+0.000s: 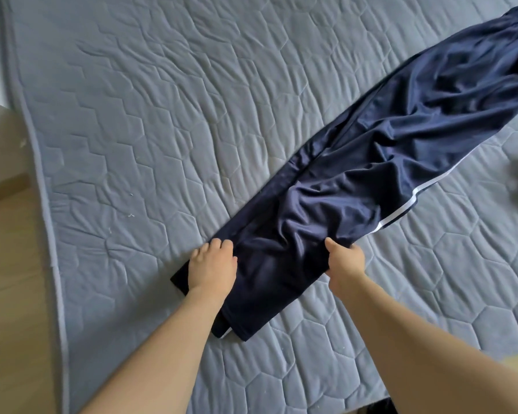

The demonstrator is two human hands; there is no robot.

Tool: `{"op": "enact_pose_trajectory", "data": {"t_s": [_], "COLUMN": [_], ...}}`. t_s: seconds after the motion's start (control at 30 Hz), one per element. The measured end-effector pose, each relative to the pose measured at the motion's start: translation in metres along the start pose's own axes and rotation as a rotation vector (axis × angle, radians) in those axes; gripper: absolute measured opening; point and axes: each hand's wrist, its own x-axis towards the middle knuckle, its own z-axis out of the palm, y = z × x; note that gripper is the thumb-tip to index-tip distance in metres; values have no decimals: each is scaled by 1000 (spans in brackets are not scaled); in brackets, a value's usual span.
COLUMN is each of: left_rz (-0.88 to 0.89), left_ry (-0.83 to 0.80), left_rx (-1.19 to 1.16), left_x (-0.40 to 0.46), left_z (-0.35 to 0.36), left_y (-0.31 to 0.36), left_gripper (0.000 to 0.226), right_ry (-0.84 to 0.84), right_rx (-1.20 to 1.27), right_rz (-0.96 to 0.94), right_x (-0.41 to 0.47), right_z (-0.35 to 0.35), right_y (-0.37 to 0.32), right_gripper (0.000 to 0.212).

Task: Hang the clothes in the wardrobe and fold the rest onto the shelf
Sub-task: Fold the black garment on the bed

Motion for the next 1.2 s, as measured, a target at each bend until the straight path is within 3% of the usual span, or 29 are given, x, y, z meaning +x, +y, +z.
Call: {"op": "enact_pose_trajectory", "data": {"t_s": [0.1,0.17,0.23,0.4,0.5,0.6,0.67,0.73,0.8,0.93,1.03,1.13,1.2], "left_rz": [70,85,120,157,130,65,-82,-261,-414,-442,-285,-100,-66], "left_ry": [32,77,120,29,-7,-68,-151,-113,-106,-247,-166,-114,-96], "left_rx": [51,-1,-52,89,55,-264,-594,-862,-945,-533,-515,-444,-344], "left_x": [8,12,16,30,37,39,38,36,36,43,54,68,75], "left_z": [2,-2,-5,-6,-9,-16,-20,-23,-24,-21,-31,-35,-34], "left_y": [-2,-1,2,20,22,8,-8,-27,-45,-56,-25,8,18], "left_gripper": [20,21,26,20,22,13,17,24,28,25,27,27,20], "right_ry": [33,8,-11,-61,-144,-213,-192,-151,-154,-143,-132,-214,-215], "right_rx": [6,13,34,42,202,248,186,162,107,93,130,195,182], "right_rz": [-17,-14,-12,15,111,115,66,52,62,138,164,149,124], "right_x": [2,4,4,4,-1,-3,-4,-6,-11,-21,-19,-20,-21], "right_z": [-1,-3,-4,-6,-6,-9,-10,-8,-2,19,26,25,22], "right_y": [8,10,10,10,4,5,13,19,24,34,35,34,41], "right_gripper": [7,14,8,8,19,25,27,29,17,8,20,14,19]}}
